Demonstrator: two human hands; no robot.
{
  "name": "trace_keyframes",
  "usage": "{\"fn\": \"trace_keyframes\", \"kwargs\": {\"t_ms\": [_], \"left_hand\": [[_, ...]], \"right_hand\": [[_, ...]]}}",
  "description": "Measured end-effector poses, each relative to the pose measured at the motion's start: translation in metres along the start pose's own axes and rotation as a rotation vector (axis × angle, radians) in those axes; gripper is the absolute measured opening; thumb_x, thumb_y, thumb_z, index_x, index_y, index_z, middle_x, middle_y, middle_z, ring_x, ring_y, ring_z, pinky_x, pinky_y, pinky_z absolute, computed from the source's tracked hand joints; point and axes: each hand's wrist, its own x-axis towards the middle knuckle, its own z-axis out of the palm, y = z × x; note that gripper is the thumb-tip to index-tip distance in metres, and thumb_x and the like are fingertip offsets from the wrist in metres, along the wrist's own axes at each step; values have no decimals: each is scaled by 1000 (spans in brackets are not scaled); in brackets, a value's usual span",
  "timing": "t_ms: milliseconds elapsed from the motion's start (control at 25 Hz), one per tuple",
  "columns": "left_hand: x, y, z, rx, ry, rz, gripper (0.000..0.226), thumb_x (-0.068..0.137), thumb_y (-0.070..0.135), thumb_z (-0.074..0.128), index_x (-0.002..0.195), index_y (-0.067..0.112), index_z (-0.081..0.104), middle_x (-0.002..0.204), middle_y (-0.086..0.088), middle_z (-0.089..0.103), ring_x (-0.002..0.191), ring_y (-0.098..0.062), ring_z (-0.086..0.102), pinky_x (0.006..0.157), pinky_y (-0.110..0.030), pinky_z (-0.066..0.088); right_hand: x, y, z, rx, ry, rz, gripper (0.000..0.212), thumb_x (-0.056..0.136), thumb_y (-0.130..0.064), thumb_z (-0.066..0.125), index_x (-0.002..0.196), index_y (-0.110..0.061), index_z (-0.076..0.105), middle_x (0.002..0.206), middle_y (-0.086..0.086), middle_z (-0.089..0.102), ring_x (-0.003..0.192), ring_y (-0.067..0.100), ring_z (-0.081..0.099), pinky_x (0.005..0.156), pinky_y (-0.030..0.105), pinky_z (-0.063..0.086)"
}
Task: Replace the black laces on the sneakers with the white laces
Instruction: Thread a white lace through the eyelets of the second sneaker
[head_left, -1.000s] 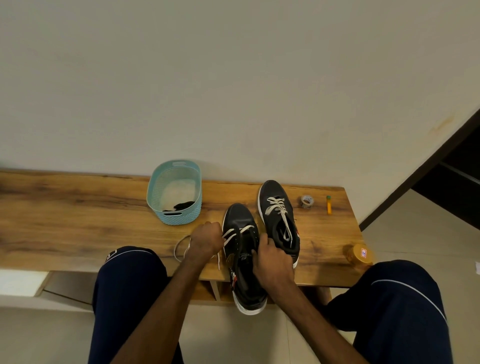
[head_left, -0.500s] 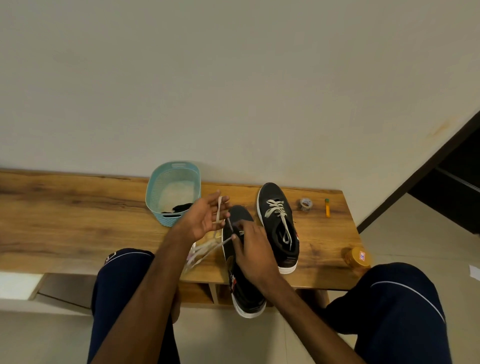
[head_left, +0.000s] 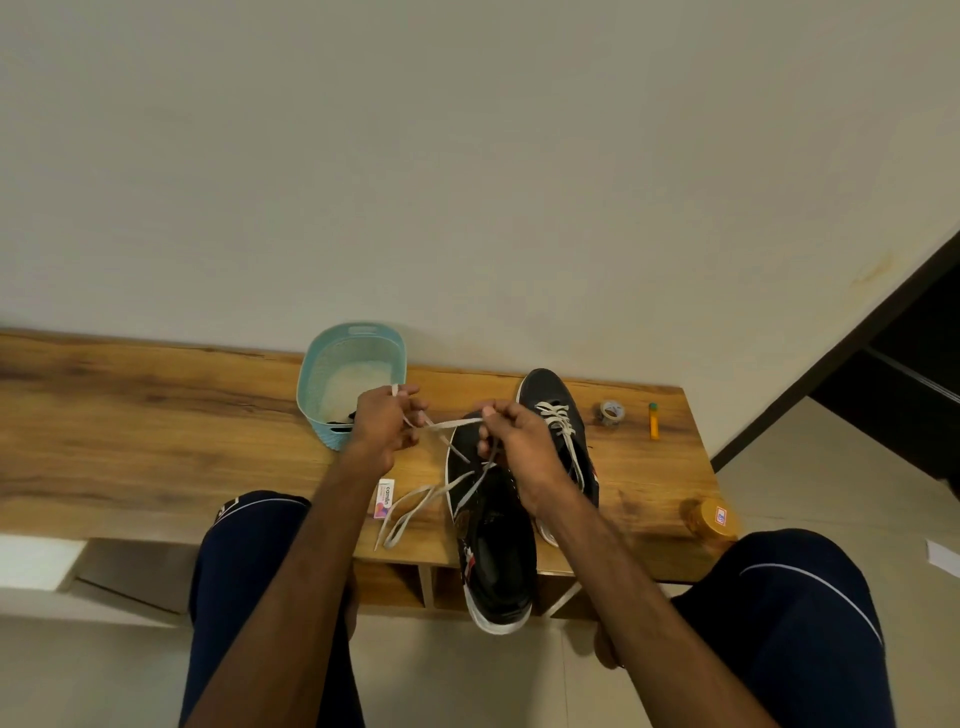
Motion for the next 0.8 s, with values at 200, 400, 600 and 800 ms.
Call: {"fn": "trace_keyframes", "kwargs": {"t_ms": [200, 400, 600, 800], "left_hand": [[5, -19, -6, 1092, 228, 323, 21, 99, 15, 48, 109, 2, 61, 106, -18, 67, 93, -36, 65, 75, -39, 53], [-7, -26, 1, 1493, 247, 325, 27, 99, 12, 44, 121, 0, 53, 122, -18, 60, 108, -31, 61, 84, -38, 51], [-22, -20, 21, 626, -373, 545, 30, 106, 22, 39, 115, 9, 65, 110, -5, 67, 103, -17, 62, 89, -32, 47], [-28, -20, 29, 465, -507, 347, 21, 104, 24, 47, 103, 14, 66, 75, 0, 65, 59, -15, 58, 58, -29, 52]], "right_hand": [[5, -38, -26, -104, -40, -131, 22, 101, -3, 50, 114, -5, 67, 83, 3, 71, 63, 9, 57, 63, 24, 47], [8, -44, -32, -571, -43, -232, 15, 97, -3, 56, 105, -14, 62, 81, 2, 75, 68, 18, 68, 57, 30, 53], [13, -31, -14, -977, -29, -385, 10, 84, -21, 76, 81, -17, 68, 78, -4, 70, 72, 10, 64, 69, 29, 53], [16, -25, -18, -1032, -22, -421, 14, 92, -6, 64, 100, -12, 73, 90, 6, 74, 81, 16, 67, 76, 37, 57]]}}
